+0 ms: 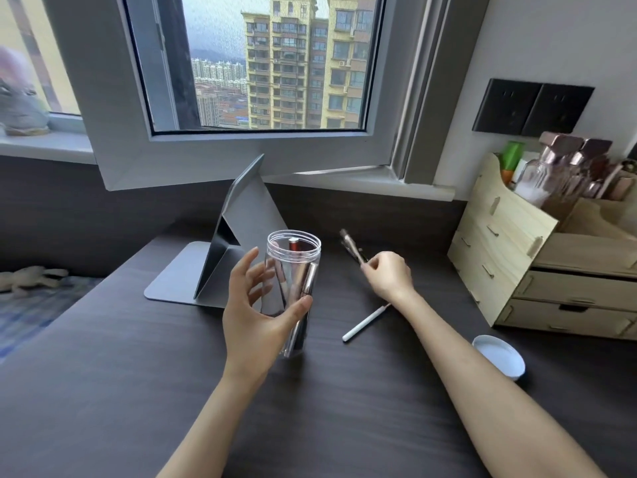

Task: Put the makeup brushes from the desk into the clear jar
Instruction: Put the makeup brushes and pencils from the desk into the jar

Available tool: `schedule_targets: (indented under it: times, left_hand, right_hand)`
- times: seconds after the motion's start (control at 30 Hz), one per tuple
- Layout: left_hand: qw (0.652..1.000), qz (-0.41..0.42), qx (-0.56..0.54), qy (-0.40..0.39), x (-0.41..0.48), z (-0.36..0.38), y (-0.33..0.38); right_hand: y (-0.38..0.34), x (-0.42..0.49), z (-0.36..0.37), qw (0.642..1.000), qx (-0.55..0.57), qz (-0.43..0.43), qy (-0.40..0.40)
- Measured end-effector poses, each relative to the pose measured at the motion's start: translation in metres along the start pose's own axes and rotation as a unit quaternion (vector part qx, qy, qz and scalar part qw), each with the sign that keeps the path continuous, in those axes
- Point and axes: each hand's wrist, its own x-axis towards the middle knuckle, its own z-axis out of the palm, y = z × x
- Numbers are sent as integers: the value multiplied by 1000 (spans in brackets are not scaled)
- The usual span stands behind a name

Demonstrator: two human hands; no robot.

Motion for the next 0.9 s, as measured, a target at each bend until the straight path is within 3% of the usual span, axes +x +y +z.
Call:
schedule_targets:
  times: [0.07,0.13,0.2,0.27,0.33,0.4,0.5,0.7,0.9]
  left_hand:
    - [1000,11,9,1,-1,0,1]
    - [999,23,23,1,-2,1,3]
    - [998,44,43,-4,-3,1,4]
    - [993,87,73,-16,-5,2,5]
    - [983,135,116,-42,-7,3,6]
    - [971,169,155,-70,-8,5,8]
    - [965,177,156,-113,-10,6,9]
    - [955,184,154,-176,-11,5,11]
    - [960,178,128,-172,-12,7,11]
  right_hand:
    - [-10,-16,-18,974,228,9,-8]
    - [-22,-37,-40,902,431,-2,-27]
    - [-32,-59,-63,830,553,-37,-52]
    - [-41,-80,-84,797,593,-88,-76]
    - [-49,-98,-97,824,538,-151,-90]
    - [-50,-112,-99,890,403,-200,-70]
    - [-45,-122,-91,947,243,-210,-21]
    - [-30,-120,-81,925,346,-153,34]
    - [-23,-127,-71,955,255,-146,26]
